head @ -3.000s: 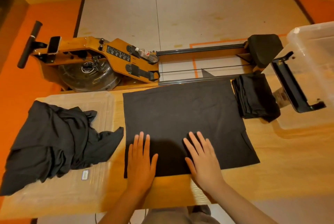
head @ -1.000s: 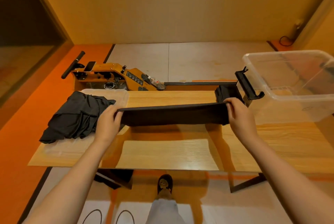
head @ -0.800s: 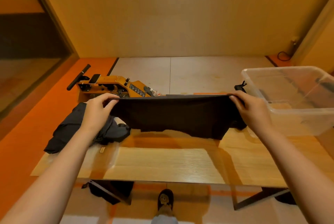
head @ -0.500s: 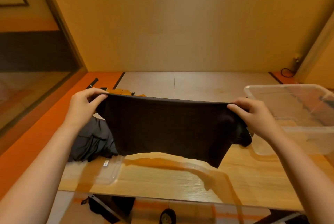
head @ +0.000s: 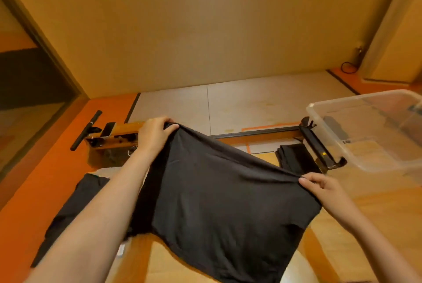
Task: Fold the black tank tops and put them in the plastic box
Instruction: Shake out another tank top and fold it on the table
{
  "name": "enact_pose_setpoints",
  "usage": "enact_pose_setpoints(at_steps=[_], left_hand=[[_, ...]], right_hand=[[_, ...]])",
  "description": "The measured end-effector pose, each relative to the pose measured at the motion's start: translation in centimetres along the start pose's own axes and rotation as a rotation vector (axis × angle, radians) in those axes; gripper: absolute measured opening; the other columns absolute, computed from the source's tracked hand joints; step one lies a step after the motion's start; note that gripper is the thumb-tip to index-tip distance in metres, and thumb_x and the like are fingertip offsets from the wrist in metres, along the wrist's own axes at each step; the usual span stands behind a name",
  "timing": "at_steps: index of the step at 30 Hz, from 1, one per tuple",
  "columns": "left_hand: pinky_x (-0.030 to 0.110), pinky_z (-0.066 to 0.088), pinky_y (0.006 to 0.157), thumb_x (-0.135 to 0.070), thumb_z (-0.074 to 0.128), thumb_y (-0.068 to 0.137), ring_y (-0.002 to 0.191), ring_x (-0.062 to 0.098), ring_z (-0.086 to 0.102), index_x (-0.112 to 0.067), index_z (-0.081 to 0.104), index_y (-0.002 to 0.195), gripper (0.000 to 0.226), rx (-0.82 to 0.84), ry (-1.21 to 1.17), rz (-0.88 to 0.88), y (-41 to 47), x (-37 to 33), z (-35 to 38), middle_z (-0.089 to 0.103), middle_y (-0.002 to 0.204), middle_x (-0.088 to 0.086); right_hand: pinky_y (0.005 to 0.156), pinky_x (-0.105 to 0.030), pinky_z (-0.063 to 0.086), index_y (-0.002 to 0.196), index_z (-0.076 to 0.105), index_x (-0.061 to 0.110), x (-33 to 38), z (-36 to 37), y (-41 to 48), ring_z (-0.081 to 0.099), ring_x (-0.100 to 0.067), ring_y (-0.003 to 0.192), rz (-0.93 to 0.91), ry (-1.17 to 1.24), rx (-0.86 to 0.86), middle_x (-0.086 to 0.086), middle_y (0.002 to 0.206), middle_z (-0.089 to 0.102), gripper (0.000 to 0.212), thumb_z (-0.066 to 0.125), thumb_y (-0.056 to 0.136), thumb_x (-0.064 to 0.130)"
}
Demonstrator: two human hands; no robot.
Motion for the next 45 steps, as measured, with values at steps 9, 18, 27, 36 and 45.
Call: enact_pose_setpoints(at_steps=[9, 18, 27, 36, 45], left_hand=[[0.039, 0.016, 0.118, -0.042, 0.037, 0.101, 0.147, 0.022, 0.015, -0.015, 0.019, 0.153, 0.061, 0.412, 0.148, 0.008, -9.2, -5.5, 19.6, 0.02, 0.16, 0.005], [0.049, 0.002, 0.114, -0.06, 0.006, 0.096, 0.148, 0.029, -0.001, -0.014, 0.024, 0.149, 0.071, 0.535, 0.191, -0.356, -25.8, -3.1, 23.7, 0.024, 0.157, 0.015], [0.044, -0.005, 0.12, -0.069, 0.005, 0.081, 0.144, 0.016, -0.026, -0.036, -0.016, 0.146, 0.077, 0.702, 0.205, 0.084, -20.5, 2.3, 21.0, -0.026, 0.155, -0.007], [0.039, 0.015, 0.116, -0.067, 0.049, 0.085, 0.148, 0.02, 0.014, -0.019, 0.018, 0.154, 0.089, 0.529, 0.08, 0.253, -32.9, -0.9, 18.4, 0.02, 0.16, 0.003], [0.039, 0.002, 0.116, -0.024, 0.092, 0.05, 0.149, 0.023, -0.009, -0.013, 0.026, 0.146, 0.117, 0.601, 0.288, 0.229, -35.6, -0.1, 18.9, 0.047, 0.145, 0.011]], right_hand=[[0.098, -0.033, 0.043, 0.126, 0.06, 0.015, -11.9, 5.0, -0.3, 0.053, -0.02, 0.12, 0.084, -0.623, -0.148, -0.003, 0.127, 0.061, 0.032, 0.057, 0.094, 0.02], [0.111, -0.04, -0.017, 0.147, -0.009, 0.037, -14.7, 12.2, 1.5, -0.023, -0.018, 0.142, -0.055, -1.035, 0.282, 0.004, 0.161, -0.008, 0.069, -0.012, 0.08, 0.057], [0.115, -0.051, 0.001, 0.148, 0.005, 0.031, -14.4, 17.3, -4.3, -0.005, -0.025, 0.146, 0.204, -0.954, 0.102, -0.003, 0.159, 0.005, 0.07, -0.002, 0.085, 0.061], [0.117, -0.039, 0.002, 0.149, 0.028, 0.025, -14.9, 13.8, -6.4, 0.011, -0.024, 0.146, -0.203, -1.039, 0.265, -0.004, 0.156, 0.028, 0.067, 0.031, 0.091, 0.057], [0.116, -0.039, 0.001, 0.154, 0.013, 0.026, -17.3, 11.6, -9.1, 0.005, -0.024, 0.148, -0.143, -1.069, 0.387, -0.005, 0.16, 0.016, 0.098, 0.034, 0.077, 0.083]])
Point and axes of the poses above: each hand's wrist, its own y-axis towards the middle knuckle, its own z-axis out of the palm, x = y × z, the point moved 2 cm from there along y, towards the middle knuckle
